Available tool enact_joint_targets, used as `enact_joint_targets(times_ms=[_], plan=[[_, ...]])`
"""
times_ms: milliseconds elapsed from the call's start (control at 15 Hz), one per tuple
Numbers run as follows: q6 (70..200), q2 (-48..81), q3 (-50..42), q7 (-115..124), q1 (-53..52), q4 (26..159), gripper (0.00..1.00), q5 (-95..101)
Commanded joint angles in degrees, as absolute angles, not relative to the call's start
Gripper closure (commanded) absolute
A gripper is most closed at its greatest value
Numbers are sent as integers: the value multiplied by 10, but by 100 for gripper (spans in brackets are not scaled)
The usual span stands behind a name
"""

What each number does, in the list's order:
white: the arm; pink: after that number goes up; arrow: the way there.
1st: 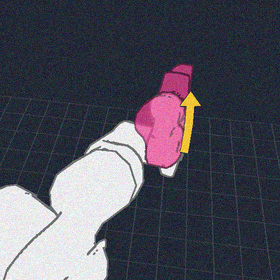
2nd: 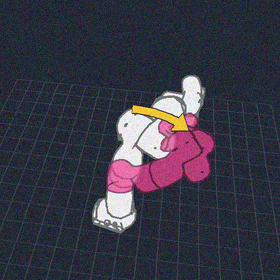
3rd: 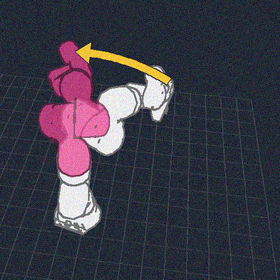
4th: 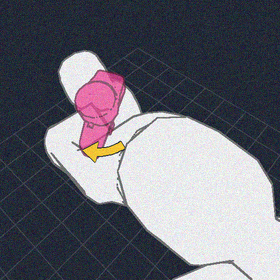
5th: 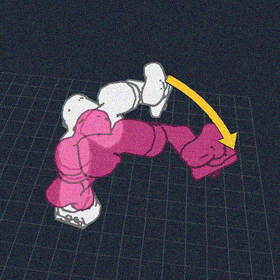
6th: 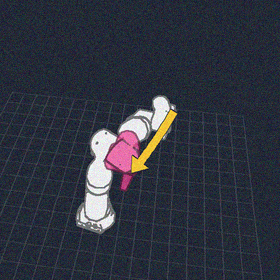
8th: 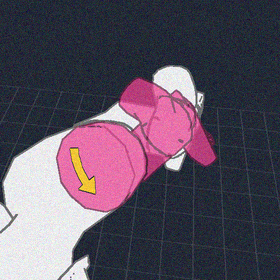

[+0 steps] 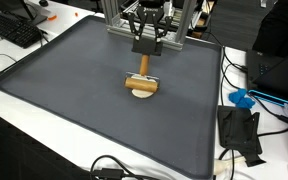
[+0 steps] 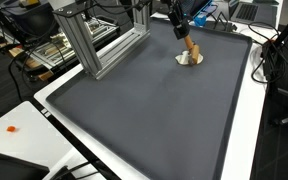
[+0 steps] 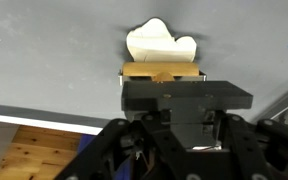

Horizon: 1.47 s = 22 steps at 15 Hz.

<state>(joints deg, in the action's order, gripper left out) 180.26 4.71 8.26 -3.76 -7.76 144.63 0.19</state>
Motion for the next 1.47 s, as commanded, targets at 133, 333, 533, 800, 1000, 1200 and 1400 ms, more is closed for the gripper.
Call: enact_joint_targets(times_ms=[133, 333, 533, 800, 1000, 1200, 1400], plan=[[1815, 119, 104, -29, -91, 1442, 77, 7], [1822, 124, 104, -28, -91, 1440, 77, 10], [1788, 103, 58, -21, -112, 1444, 77, 28], [1756, 75, 17, 2, -143, 1447, 77, 58], [1735, 68, -3, 30, -163, 1443, 77, 85], [1719, 61, -19, 61, -177, 1444, 77, 118], [1705, 52, -21, 87, -184, 1447, 77, 134]])
